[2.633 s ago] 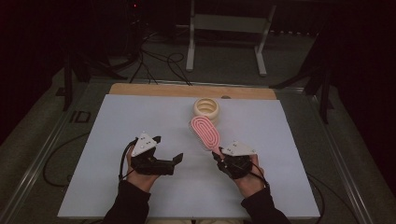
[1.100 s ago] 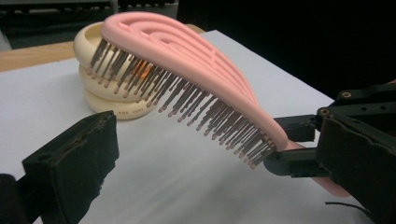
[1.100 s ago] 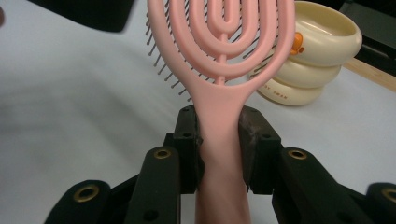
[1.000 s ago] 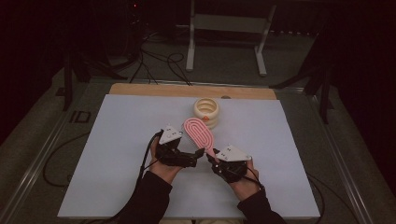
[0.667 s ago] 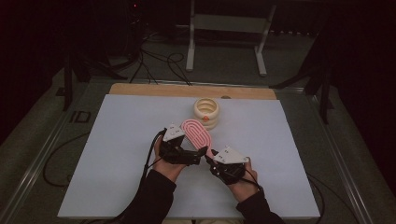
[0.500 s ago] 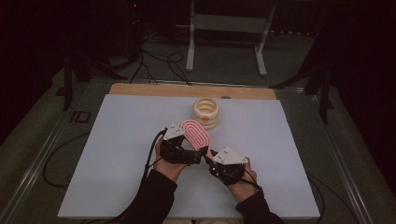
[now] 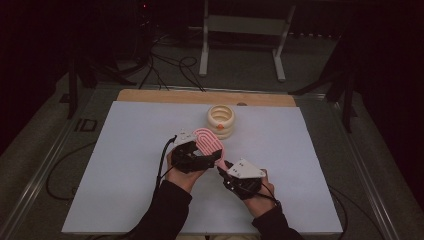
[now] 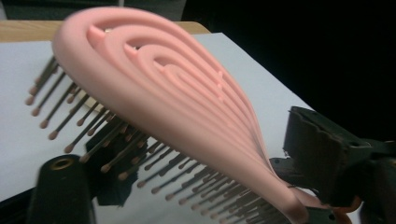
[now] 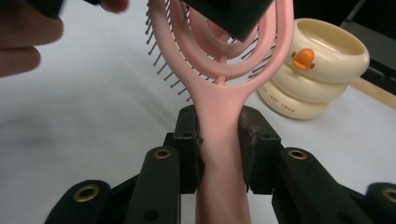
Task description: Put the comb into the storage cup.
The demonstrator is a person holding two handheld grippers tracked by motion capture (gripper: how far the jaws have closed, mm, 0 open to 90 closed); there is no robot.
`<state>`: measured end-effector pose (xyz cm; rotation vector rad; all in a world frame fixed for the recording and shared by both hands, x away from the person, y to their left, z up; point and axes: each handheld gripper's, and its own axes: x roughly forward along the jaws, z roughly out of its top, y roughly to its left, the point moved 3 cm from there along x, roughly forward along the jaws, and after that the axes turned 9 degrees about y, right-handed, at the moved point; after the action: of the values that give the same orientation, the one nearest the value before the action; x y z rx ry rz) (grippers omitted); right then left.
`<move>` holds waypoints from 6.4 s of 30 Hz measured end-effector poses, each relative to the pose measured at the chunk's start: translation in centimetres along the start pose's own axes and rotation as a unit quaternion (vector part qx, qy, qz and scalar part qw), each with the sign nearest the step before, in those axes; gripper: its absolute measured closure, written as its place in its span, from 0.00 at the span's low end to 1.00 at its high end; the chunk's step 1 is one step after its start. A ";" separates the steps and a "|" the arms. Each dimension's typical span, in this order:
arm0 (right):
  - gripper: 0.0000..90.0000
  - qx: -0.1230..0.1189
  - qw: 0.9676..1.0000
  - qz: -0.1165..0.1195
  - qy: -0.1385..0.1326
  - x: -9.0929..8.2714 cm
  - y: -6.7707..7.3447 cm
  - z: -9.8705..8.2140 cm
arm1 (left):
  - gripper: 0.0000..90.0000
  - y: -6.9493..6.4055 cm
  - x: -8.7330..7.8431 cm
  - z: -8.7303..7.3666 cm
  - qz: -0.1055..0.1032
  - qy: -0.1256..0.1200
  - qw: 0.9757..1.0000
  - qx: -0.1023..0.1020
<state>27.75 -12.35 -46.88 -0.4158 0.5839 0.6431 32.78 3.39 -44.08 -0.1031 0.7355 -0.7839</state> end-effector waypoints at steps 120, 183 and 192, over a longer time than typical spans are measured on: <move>0.09 0.113 0.987 -0.008 -0.113 -3.4 -8.8 -2.8 | 0.72 1.0 -5.1 5.2 -0.010 -0.094 0.995 0.015; 0.09 0.145 0.981 -0.034 -0.127 -4.8 -10.4 -5.3 | 0.72 2.6 -6.4 8.6 -0.003 -0.113 0.993 0.031; 0.09 0.147 0.980 -0.034 -0.127 -4.7 -10.5 -5.4 | 0.72 2.8 -6.5 9.4 -0.001 -0.115 0.993 0.036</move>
<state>29.59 -24.90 -46.13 -0.0744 0.4109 0.5246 37.35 8.16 -34.33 -0.1274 0.4884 -0.7842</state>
